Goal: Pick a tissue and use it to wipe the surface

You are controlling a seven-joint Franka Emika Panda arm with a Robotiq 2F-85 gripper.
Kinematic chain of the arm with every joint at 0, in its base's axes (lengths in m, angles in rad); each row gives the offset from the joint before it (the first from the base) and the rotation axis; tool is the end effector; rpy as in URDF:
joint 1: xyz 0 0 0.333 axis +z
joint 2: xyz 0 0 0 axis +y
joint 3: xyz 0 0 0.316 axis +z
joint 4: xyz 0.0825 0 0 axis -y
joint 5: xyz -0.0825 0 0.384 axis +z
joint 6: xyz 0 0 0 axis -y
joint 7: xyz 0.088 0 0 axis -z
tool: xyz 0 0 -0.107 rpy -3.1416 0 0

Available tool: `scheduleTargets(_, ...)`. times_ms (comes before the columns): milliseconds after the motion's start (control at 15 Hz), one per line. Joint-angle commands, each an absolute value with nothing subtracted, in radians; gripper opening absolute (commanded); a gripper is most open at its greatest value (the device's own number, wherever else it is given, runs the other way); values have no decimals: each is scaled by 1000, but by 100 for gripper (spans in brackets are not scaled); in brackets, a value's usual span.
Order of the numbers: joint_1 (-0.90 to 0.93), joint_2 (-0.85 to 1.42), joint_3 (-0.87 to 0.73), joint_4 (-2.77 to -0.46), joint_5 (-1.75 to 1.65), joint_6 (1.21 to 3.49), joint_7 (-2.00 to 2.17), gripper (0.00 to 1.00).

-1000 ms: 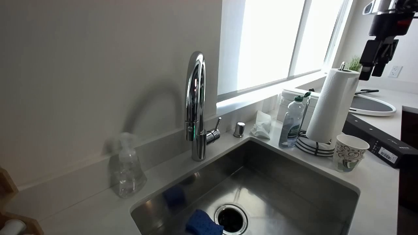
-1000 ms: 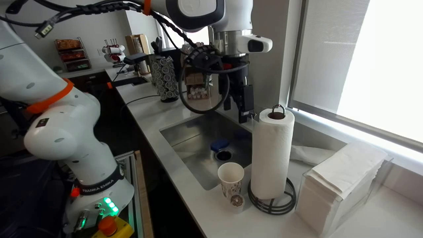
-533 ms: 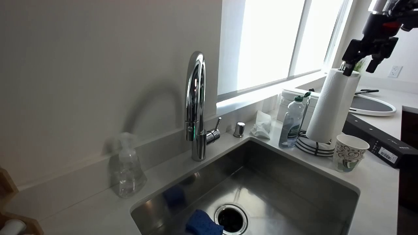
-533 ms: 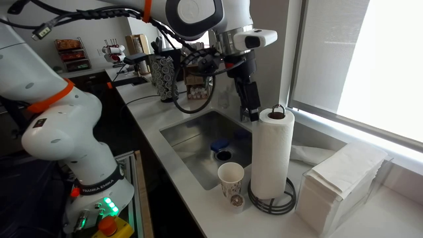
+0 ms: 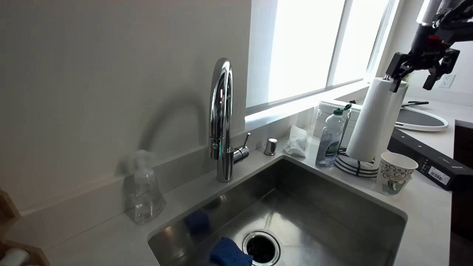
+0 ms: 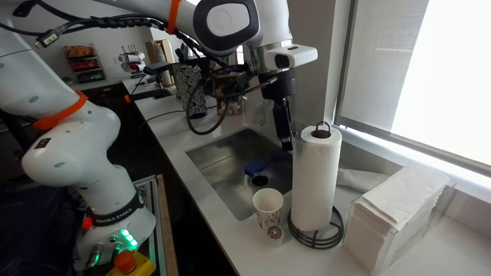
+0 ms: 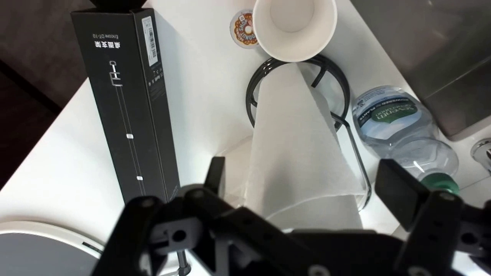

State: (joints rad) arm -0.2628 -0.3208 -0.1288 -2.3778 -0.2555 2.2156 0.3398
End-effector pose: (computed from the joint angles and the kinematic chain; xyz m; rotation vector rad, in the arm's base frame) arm 0.4225 -0.1857 0.4600 2.8265 -0.8592 0.2282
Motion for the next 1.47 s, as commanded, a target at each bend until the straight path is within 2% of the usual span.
scheduleTargets(0, -267, -320, -127, -2376, -254, 2213, 341, 100)
scheduleTargets(600, -268, -283, -133, -2379, -204, 2265, 367, 100)
scheduleTargets(667, -277, -282, -132, -2384, -217, 2289, 398, 89)
scheduleTargets(733, -280, -278, -132, -2385, -218, 2304, 411, 83)
scheduleTargets(800, -283, -272, -131, -2384, -221, 2315, 427, 66)
scheduleTargets(1333, -284, -256, -124, -2380, -221, 2307, 469, 4)
scheduleTargets(1400, -283, -253, -122, -2380, -222, 2303, 469, 1)
